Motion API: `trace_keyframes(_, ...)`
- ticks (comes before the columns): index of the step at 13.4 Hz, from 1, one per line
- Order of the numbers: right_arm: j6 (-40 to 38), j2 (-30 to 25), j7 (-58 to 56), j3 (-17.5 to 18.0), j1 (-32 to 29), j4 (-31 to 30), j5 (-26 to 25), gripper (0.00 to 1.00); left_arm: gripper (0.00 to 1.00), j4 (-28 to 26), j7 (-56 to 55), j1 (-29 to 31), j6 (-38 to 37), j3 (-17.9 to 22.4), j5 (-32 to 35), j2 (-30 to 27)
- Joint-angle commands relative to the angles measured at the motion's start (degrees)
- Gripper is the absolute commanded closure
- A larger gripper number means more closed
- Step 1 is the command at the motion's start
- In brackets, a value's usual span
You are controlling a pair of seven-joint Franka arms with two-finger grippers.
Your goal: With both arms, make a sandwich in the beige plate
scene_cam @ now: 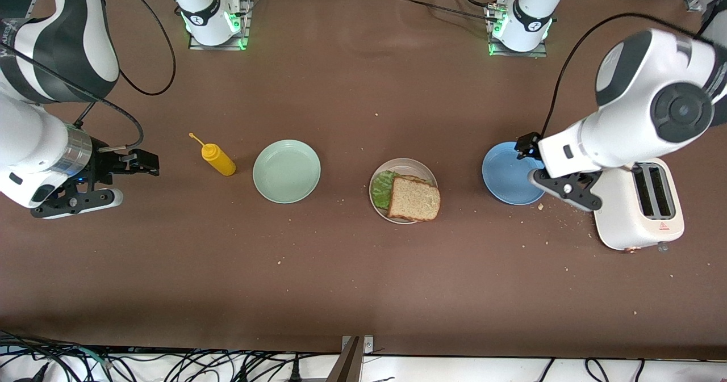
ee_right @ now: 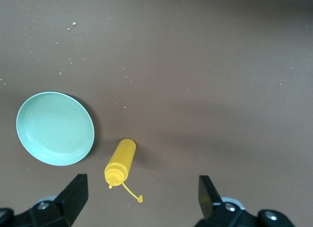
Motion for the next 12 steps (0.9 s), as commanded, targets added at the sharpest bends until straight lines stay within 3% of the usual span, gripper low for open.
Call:
trace_keyframes(1,0.1,-1.2,-0.6,0.4,-0.6,-0.9,-1.6,0.01,0.0,-1.2,-2.0,-3.4,-1.5,4.9,1.4,-5.9)
trace_keyframes(3,0.1,-1.2,-0.6,0.4,-0.6,-0.9,-1.8,0.0,0.0,-1.9,-1.5,-6.0,-1.2,11.3,0.5,-8.6)
trace_keyframes(7,0.0,-1.1,-0.5,0.4,-0.6,-0.9,-1.6,0.0,0.0,-7.2,-2.3,-11.4,-1.3,20.5,-1.8,-15.1)
trace_keyframes(9,-0.2,-1.1,-0.3,0.4,-0.6,-0.9,-1.6,0.0,0.0,-9.0,-2.3,-10.9,-1.1,21.8,-5.8,-16.9)
trace_keyframes(12,-0.2,-1.1,-0.3,0.4,-0.6,-0.9,-1.6,0.0,0.0,-17.3,-2.4,-10.3,2.7,21.8,-5.4,-22.5)
